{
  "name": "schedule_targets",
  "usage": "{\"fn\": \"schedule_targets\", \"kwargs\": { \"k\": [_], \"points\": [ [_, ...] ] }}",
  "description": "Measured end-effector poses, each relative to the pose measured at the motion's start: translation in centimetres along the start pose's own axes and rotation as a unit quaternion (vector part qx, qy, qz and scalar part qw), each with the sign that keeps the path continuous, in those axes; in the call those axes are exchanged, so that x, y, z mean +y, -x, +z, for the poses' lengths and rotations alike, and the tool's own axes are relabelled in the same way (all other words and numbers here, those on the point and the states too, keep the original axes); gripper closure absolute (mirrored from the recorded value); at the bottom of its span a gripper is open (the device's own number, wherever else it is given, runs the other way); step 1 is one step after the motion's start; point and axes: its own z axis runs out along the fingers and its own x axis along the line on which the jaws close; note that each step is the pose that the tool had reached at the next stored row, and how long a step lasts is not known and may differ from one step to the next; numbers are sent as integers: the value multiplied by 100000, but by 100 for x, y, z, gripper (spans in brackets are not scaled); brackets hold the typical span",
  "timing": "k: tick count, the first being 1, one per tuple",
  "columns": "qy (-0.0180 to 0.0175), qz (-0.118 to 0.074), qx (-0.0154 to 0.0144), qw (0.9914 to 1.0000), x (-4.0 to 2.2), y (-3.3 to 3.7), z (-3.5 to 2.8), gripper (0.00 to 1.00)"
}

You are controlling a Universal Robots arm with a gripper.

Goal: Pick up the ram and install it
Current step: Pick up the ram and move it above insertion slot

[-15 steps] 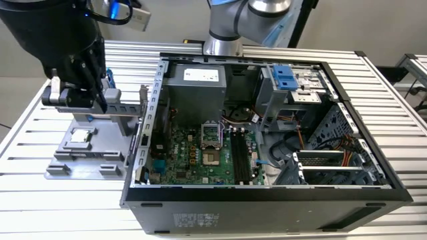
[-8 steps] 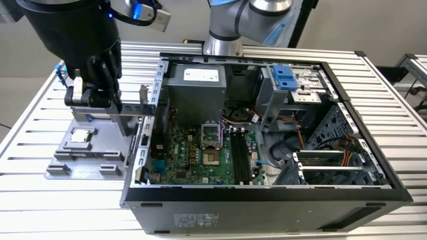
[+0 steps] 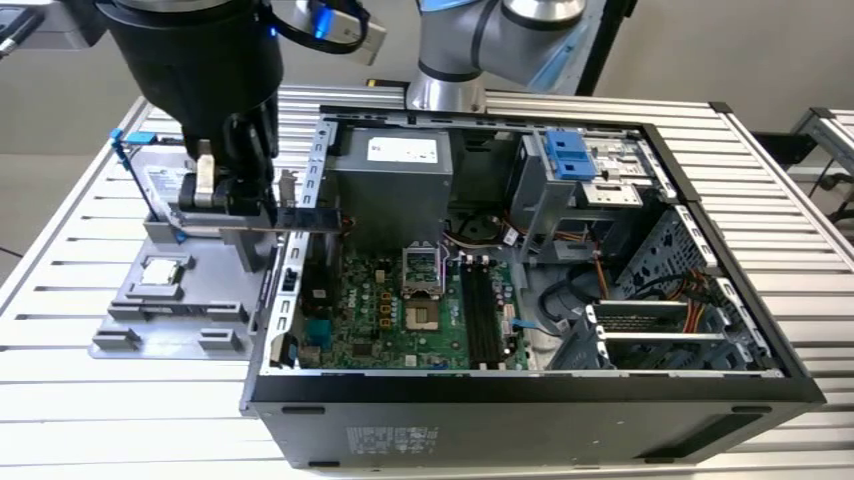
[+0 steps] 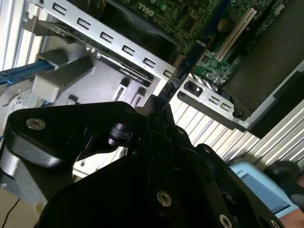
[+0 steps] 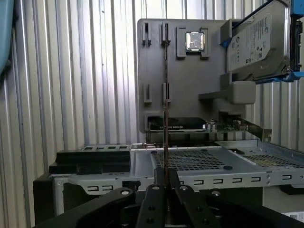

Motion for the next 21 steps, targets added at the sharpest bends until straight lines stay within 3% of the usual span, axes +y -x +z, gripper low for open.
{"fn": "schedule_targets", "kwargs": {
  "k": [8, 21],
  "points": [
    [3, -57, 2, 100000, -205, 10, -1, 100],
    [10, -140, 4, 100000, -592, 29, -2, 100]
  ]
}}
